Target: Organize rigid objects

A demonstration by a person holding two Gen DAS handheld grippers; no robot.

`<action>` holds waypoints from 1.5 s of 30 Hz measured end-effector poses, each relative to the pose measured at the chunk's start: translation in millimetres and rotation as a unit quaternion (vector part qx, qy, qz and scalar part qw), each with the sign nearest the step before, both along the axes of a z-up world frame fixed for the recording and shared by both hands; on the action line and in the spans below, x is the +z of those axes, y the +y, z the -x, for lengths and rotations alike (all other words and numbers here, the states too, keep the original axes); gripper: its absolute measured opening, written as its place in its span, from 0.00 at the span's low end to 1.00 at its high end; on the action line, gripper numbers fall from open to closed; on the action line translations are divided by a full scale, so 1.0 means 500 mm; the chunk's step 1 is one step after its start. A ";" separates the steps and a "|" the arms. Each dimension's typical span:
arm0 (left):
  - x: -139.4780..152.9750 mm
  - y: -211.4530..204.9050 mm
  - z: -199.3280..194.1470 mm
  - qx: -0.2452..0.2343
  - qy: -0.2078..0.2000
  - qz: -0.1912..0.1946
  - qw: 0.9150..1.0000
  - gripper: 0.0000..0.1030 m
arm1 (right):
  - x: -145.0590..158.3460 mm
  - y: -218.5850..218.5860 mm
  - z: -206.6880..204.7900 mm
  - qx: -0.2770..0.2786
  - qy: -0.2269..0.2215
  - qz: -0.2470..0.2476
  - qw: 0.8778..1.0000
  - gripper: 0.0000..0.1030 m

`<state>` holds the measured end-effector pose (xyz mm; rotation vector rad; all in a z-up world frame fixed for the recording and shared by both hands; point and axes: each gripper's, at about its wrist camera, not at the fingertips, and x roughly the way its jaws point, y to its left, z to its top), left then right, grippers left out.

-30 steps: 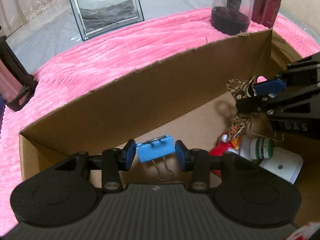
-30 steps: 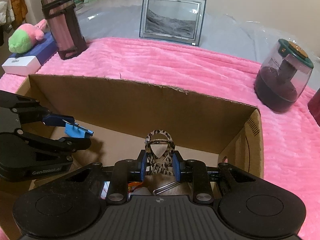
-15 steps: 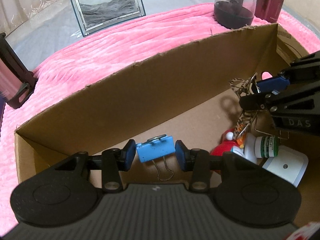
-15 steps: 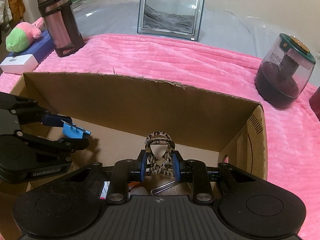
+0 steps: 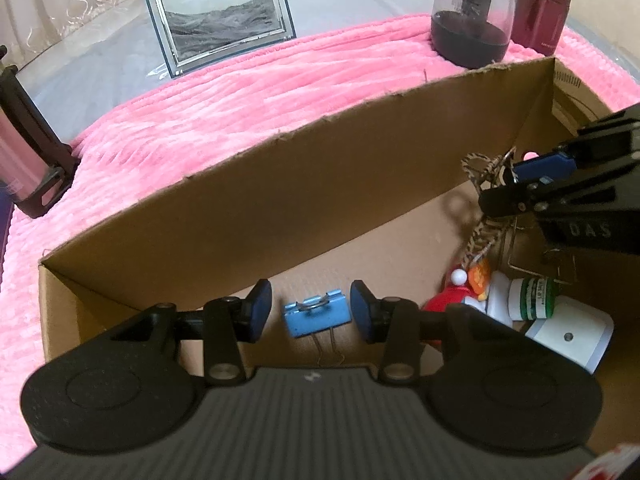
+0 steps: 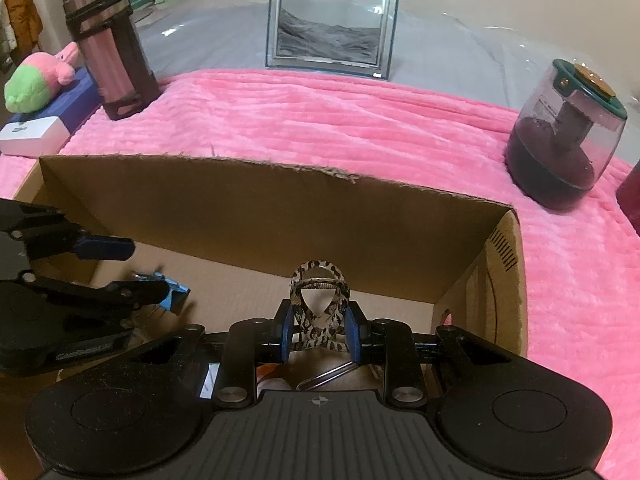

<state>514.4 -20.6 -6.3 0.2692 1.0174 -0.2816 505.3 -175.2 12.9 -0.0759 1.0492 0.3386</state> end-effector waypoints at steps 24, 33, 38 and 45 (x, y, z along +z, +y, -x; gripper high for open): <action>0.057 0.006 0.046 -0.004 -0.040 0.045 0.998 0.37 | 0.016 -0.004 0.002 -0.024 0.007 -0.016 1.000 0.33; 0.130 0.032 0.132 0.014 -0.087 0.097 0.991 0.47 | 0.091 -0.029 0.084 -0.030 -0.039 -0.052 0.997 0.42; 0.176 0.050 0.223 0.026 -0.119 0.122 0.985 0.64 | 0.153 -0.057 0.184 -0.035 -0.080 -0.081 0.993 0.54; 0.225 0.070 0.377 0.051 -0.166 0.120 0.977 0.83 | 0.230 -0.073 0.337 -0.038 -0.125 -0.100 0.986 0.69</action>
